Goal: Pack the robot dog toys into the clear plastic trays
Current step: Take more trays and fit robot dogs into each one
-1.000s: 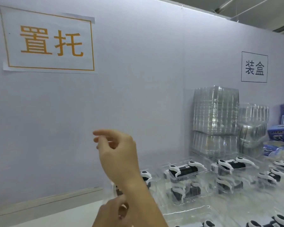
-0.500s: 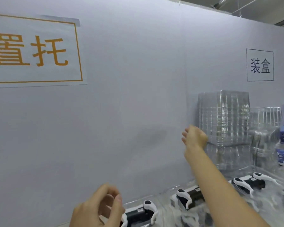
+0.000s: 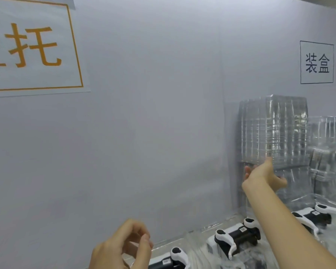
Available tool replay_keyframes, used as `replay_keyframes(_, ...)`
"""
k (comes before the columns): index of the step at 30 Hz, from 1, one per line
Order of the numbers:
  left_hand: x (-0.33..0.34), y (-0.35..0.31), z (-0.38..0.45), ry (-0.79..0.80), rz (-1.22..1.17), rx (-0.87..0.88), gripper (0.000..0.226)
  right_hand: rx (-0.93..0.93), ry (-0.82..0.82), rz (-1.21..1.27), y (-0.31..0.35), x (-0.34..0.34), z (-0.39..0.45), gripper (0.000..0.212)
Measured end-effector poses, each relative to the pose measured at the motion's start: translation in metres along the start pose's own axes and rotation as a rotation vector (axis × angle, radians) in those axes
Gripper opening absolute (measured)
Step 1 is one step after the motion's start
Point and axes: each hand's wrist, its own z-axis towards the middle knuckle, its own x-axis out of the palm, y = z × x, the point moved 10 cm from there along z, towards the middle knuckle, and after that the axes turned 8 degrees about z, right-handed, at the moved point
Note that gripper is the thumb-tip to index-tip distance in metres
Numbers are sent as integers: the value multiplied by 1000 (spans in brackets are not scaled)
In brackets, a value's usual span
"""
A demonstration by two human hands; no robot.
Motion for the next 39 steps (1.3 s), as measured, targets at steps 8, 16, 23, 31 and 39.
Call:
replay_keyframes(8,14,-1,14,52,-2,8,35,-31,169,49,4,16,14,69)
replay_keyframes(16,14,5,26,28,-19,-11,34,23,148,-31,8,11,22,31)
replay_keyframes(23,8,11,30,-30,-3,17,39,-30,191,-229,13,15,19,36)
replay_keyframes(31,-7,18,27,-13,-14,43,36,19,261,54,9,30,-16,22)
replay_keyframes(39,-40,27,22,-83,-83,24,34,221,515,158,-2,32,-66,28)
